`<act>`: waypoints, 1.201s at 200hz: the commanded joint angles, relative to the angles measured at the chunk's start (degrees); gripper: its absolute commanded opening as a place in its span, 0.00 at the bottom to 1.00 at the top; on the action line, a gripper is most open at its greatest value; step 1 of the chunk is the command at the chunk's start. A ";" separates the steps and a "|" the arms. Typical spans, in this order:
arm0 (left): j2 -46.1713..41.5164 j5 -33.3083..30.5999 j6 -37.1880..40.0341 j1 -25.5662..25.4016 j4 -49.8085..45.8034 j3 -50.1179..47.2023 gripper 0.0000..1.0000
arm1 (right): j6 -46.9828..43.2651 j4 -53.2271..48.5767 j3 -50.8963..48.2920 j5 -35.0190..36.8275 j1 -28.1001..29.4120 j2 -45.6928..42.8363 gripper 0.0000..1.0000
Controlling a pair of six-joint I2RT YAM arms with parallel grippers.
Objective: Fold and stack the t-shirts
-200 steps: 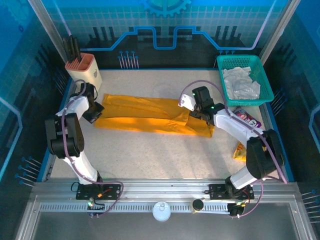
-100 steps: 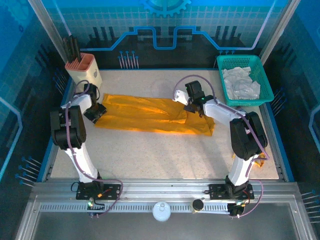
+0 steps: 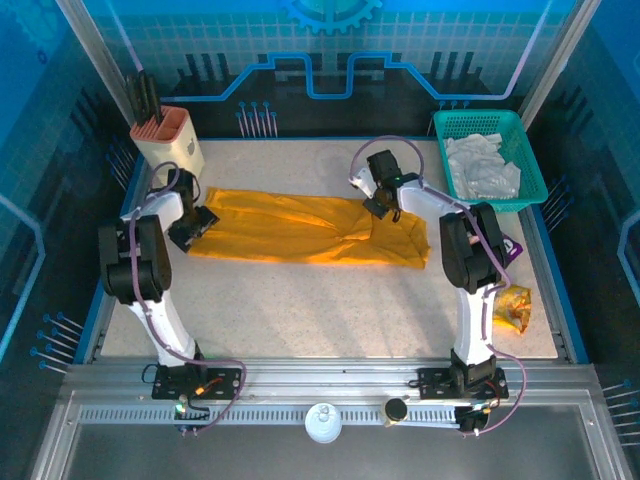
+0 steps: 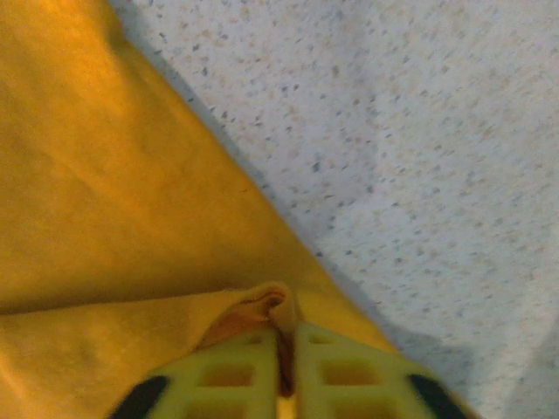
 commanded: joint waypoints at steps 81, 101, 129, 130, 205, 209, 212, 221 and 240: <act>-16.02 0.70 2.38 -2.12 -2.11 -4.79 0.99 | 51.07 -14.49 -1.50 -21.98 -4.03 -8.58 0.34; -18.29 0.87 3.91 -2.80 -2.94 -4.54 0.99 | 58.46 -6.05 -11.06 -28.23 -3.77 -11.69 0.42; -19.98 0.89 4.48 -3.43 -3.70 -4.42 0.99 | 62.65 0.60 -16.15 -29.36 -3.25 -12.14 0.44; -20.05 0.93 4.49 -3.44 -3.74 -4.42 0.99 | 62.71 0.68 -16.20 -29.31 -3.25 -12.08 0.43; -18.49 3.74 3.53 -4.19 -1.24 -5.44 0.99 | 63.78 2.04 -15.63 -28.43 -2.24 -7.68 0.32; -18.28 3.79 3.52 -4.23 -1.24 -5.44 0.99 | 63.79 1.93 -15.48 -28.48 -2.19 -7.56 0.31; -18.12 3.81 3.52 -4.30 -1.24 -5.32 0.99 | 63.82 1.84 -15.39 -28.48 -2.19 -7.42 0.31; -17.84 3.74 3.53 -4.48 -1.25 -5.04 0.99 | 63.63 1.69 -15.12 -28.48 -2.02 -7.19 0.30; -17.63 3.67 3.48 -4.68 -1.29 -4.77 0.99 | 63.45 1.56 -14.51 -28.56 -1.86 -6.99 0.26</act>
